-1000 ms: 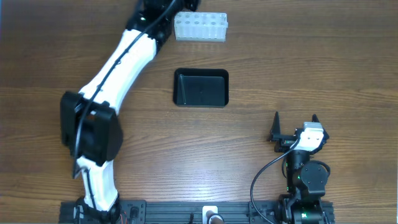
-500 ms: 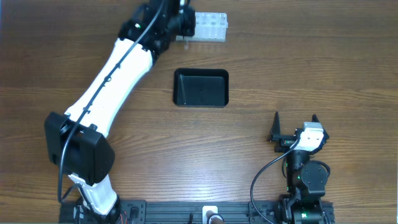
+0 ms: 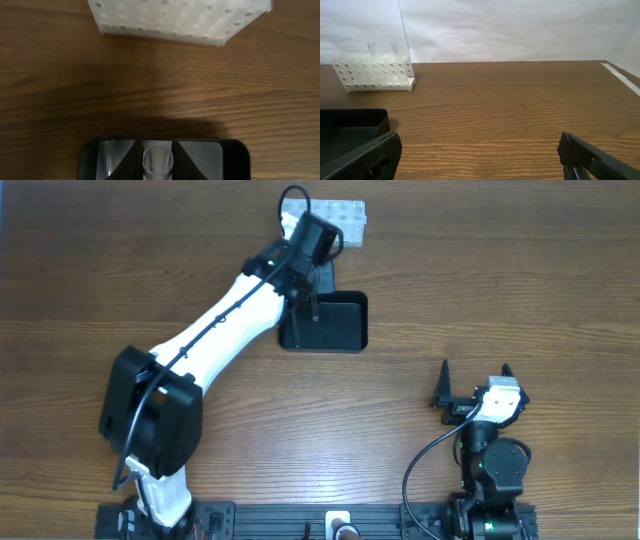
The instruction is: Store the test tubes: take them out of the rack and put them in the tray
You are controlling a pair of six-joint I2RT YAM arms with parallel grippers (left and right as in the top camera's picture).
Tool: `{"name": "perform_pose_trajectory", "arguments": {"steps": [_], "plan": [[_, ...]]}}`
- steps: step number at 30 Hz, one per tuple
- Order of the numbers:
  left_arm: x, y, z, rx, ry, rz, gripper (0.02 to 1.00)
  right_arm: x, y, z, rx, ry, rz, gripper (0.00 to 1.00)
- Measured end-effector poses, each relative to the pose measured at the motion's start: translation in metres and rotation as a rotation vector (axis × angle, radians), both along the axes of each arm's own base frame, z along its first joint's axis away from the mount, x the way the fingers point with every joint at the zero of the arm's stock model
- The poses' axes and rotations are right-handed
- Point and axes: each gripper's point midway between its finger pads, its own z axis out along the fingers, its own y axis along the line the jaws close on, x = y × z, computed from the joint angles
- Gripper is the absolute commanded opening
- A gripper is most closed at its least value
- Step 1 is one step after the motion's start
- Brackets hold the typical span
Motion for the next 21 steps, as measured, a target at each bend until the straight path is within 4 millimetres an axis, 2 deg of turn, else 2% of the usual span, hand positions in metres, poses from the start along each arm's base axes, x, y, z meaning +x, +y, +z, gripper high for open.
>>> {"name": "perform_pose_trajectory", "arguments": {"steps": [6,21], "plan": [[-0.006,0.005,-0.025,0.083,0.038,0.023,0.062,0.000,0.000,0.000,-0.001,0.000,0.000,0.991],[-0.008,0.013,-0.050,0.141,0.078,0.037,0.091,0.000,0.000,0.000,0.000,0.000,0.000,0.993]]}}
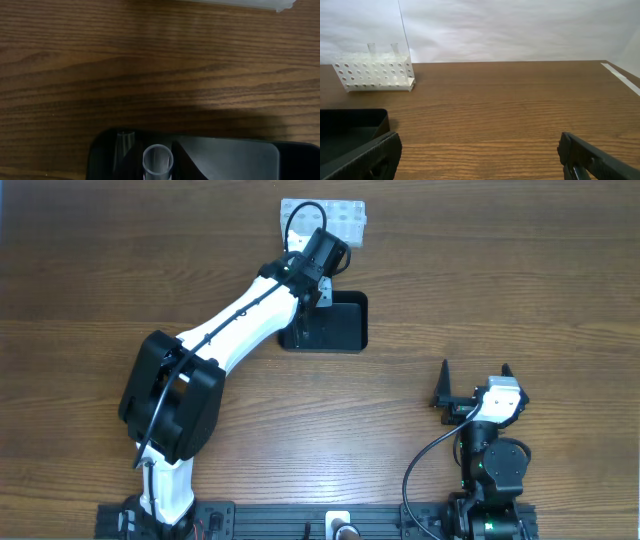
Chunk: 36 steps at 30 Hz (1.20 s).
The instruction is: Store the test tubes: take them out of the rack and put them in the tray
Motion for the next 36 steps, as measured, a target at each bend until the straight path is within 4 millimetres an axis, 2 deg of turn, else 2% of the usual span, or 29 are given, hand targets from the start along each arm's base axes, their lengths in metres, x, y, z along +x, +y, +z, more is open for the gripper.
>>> {"name": "perform_pose_trajectory", "arguments": {"steps": [4,9,14,19,23,29,33,36], "plan": [[0.000,0.000,-0.005,0.005,0.009,0.000,0.091,0.000,0.000,0.000,0.000,0.000,0.000,0.989],[-0.003,-0.001,-0.022,0.014,0.044,-0.006,0.095,0.000,0.000,0.000,-0.001,0.000,0.000,0.993],[-0.004,-0.001,-0.027,0.016,0.055,-0.008,0.106,0.000,0.000,0.000,0.000,0.000,0.000,0.993],[-0.004,-0.001,-0.027,0.016,0.056,-0.008,0.165,0.000,0.000,0.000,0.000,0.000,0.000,0.993],[-0.004,-0.001,-0.027,0.015,0.056,-0.005,0.272,0.000,0.000,0.000,0.000,0.000,0.000,0.991],[-0.003,0.001,-0.026,0.022,0.049,0.003,0.356,0.000,0.000,0.000,0.000,0.000,0.000,0.991],[-0.001,0.006,-0.012,0.042,0.012,0.005,0.461,0.000,0.000,0.000,0.000,0.000,0.000,0.991],[0.007,0.010,0.027,0.049,-0.090,-0.005,0.575,0.000,0.000,0.000,0.000,0.000,0.000,0.991]]}}
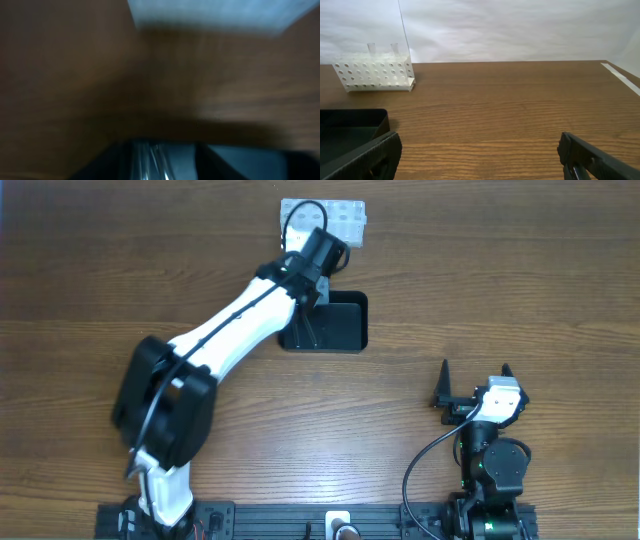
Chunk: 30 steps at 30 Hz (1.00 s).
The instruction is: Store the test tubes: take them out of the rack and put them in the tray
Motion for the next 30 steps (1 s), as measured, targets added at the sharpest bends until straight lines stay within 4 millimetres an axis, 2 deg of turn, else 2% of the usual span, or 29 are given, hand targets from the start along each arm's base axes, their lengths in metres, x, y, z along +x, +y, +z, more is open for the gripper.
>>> {"name": "perform_pose_trajectory", "arguments": {"steps": [1,2,5,6,7,9,11,13,14,15,17,22,26,30], "plan": [[0.003,0.001,0.018,-0.003,-0.045,-0.008,0.612,0.000,0.000,0.000,0.000,0.000,0.000,0.991],[0.009,0.002,0.046,-0.014,-0.116,-0.016,0.654,0.000,0.000,0.000,0.000,0.000,0.000,0.993],[0.017,0.012,0.124,-0.066,-0.302,-0.026,0.695,0.000,0.000,0.000,0.000,0.000,0.000,0.993],[0.018,0.029,0.172,-0.098,-0.413,-0.014,0.709,0.000,0.000,0.000,-0.001,0.000,0.000,0.993],[0.018,0.040,0.196,-0.116,-0.469,-0.007,0.720,0.000,0.000,0.000,0.000,0.000,0.000,0.993],[0.014,0.067,0.233,-0.144,-0.571,0.004,0.744,0.000,0.000,0.000,0.000,0.000,0.000,0.993],[0.008,0.097,0.253,-0.156,-0.639,0.022,0.759,0.000,0.000,0.000,-0.001,0.000,-0.001,0.991],[-0.001,0.126,0.260,-0.155,-0.685,0.049,0.781,0.000,0.000,0.000,-0.001,0.000,-0.001,0.993],[-0.006,0.138,0.259,-0.156,-0.705,0.056,0.825,0.000,0.000,0.000,-0.001,0.000,-0.001,0.993],[-0.013,0.150,0.249,-0.148,-0.706,0.055,0.829,0.000,0.000,0.000,0.000,0.000,0.000,0.993],[-0.022,0.159,0.238,-0.150,-0.731,0.037,0.838,0.000,0.000,0.000,-0.001,0.000,0.000,0.993],[-0.059,0.185,0.189,-0.129,-0.703,0.034,0.862,0.000,0.000,0.000,-0.002,0.001,0.000,0.991],[-0.087,0.200,0.178,-0.123,-0.730,0.047,0.871,0.000,0.000,0.000,-0.001,0.000,0.000,0.991],[-0.115,0.213,0.172,-0.123,-0.778,0.066,0.952,0.000,0.000,0.000,-0.001,0.000,0.000,0.991]]}}
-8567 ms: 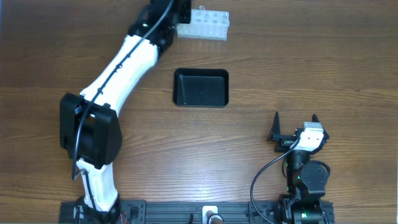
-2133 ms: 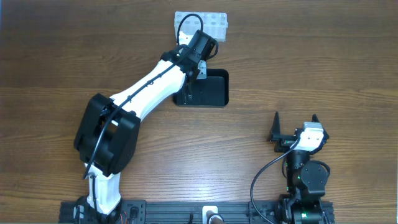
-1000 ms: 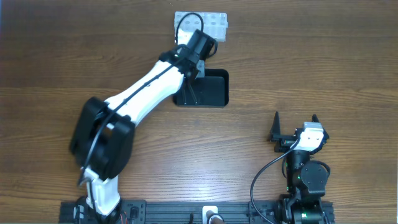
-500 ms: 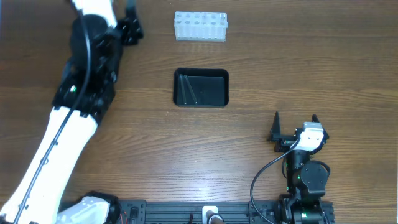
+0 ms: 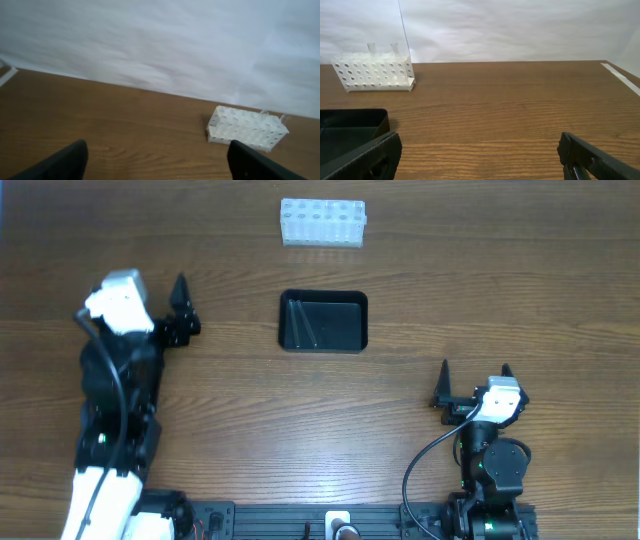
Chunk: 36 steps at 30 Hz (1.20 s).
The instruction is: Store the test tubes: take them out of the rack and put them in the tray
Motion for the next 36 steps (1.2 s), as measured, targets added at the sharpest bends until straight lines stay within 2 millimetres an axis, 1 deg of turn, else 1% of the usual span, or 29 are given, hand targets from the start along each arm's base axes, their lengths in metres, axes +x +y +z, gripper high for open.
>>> {"name": "perform_pose_trajectory", "arguments": {"steps": [1,3,7,9,13,17,24,31,32,36], "plan": [[-0.006,0.002,-0.002,0.000,-0.012,0.003,0.982,0.000,0.000,0.000,0.001,0.000,0.000,0.991],[-0.017,0.006,-0.007,-0.001,-0.037,0.010,1.000,0.000,0.000,0.000,0.001,0.000,0.000,0.991],[-0.038,0.008,-0.023,-0.001,-0.081,0.008,1.000,0.000,0.000,0.000,0.001,0.000,0.000,0.991],[-0.046,0.007,-0.028,-0.003,-0.111,0.004,1.000,0.000,0.000,0.000,0.000,0.000,0.000,0.991],[-0.062,0.006,-0.045,-0.005,-0.148,-0.006,1.000,0.000,0.000,0.000,0.001,0.000,0.000,0.991],[-0.071,0.004,-0.061,-0.008,-0.166,-0.021,1.000,0.000,0.000,0.000,0.000,0.000,0.000,0.991],[-0.076,0.000,-0.081,-0.010,-0.170,-0.044,1.000,0.000,0.000,0.000,0.000,0.000,0.000,0.993],[-0.084,0.000,-0.121,-0.006,-0.032,-0.048,1.000,0.000,0.000,0.000,0.000,0.000,0.000,0.991],[-0.085,0.000,-0.123,-0.002,-0.025,-0.051,1.000,0.000,0.000,0.000,0.000,0.000,0.000,0.991],[-0.086,-0.002,-0.117,0.008,-0.054,-0.061,1.000,0.000,0.000,0.000,0.001,0.000,0.000,0.993]]}}
